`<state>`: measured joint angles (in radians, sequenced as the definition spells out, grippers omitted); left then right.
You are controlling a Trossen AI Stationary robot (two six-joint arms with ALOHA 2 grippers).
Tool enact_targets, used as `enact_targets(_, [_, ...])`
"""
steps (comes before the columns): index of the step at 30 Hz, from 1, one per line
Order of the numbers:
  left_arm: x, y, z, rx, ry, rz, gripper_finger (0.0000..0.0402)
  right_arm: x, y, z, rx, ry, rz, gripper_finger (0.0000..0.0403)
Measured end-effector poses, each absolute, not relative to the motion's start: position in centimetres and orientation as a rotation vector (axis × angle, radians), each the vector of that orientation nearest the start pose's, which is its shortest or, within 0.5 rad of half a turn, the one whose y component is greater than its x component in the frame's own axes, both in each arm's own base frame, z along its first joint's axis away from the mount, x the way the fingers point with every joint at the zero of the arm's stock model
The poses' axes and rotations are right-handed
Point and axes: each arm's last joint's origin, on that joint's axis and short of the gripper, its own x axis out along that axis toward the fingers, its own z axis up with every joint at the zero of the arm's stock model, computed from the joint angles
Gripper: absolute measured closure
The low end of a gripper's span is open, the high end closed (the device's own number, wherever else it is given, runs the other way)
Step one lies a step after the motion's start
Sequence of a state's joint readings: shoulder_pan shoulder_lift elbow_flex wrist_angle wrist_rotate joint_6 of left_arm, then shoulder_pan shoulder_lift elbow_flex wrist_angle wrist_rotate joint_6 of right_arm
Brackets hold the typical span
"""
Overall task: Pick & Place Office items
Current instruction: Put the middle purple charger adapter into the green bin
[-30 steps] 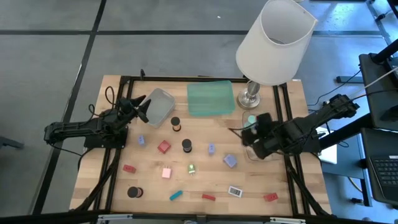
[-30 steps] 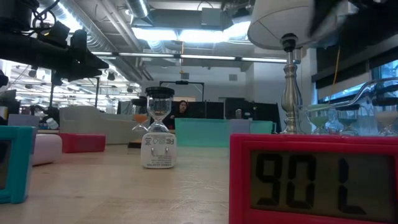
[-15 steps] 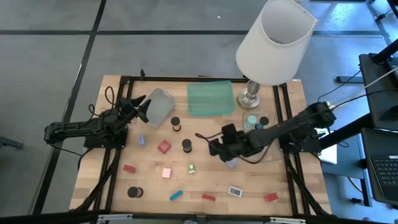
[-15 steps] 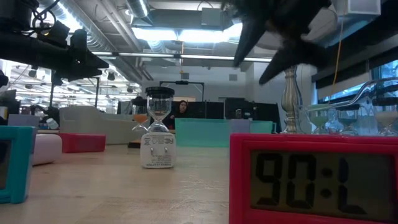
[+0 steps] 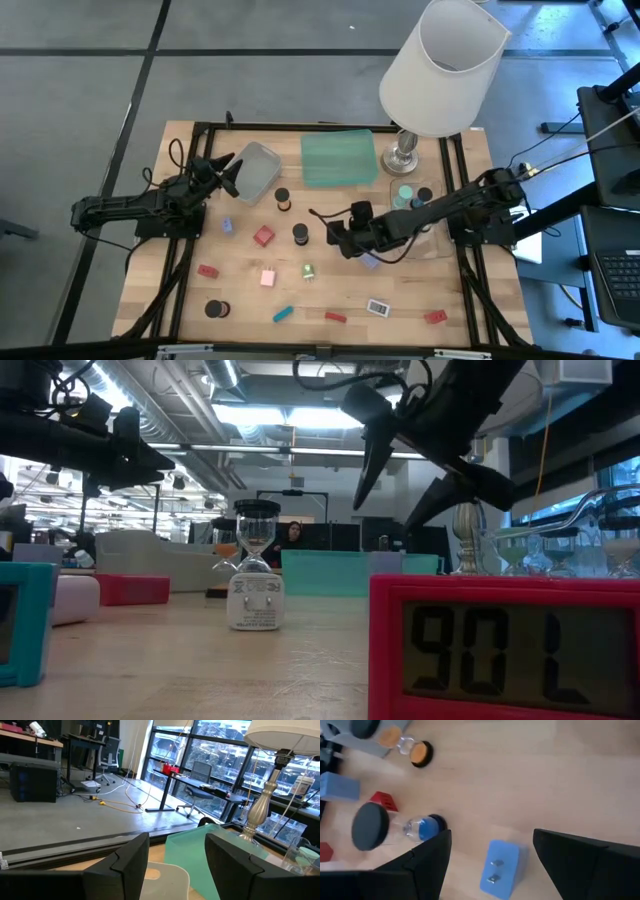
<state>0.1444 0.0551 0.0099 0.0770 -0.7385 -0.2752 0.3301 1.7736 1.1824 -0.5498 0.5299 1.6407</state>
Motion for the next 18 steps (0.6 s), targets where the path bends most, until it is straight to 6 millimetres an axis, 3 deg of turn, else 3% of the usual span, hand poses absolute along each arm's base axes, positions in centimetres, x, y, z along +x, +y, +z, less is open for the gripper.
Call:
enact_targets(12, [8.9,3.3,16.9,-0.266,-0.15,0.874,0.021,35.7,11.0,18.0,1.011,0.733,-0.958,0.0119])
enact_targets(18, [8.9,3.3,17.0,-0.267,-0.154,0.873,0.0212,36.6,10.9,16.5,1.018,0.822,-1.006,0.0119])
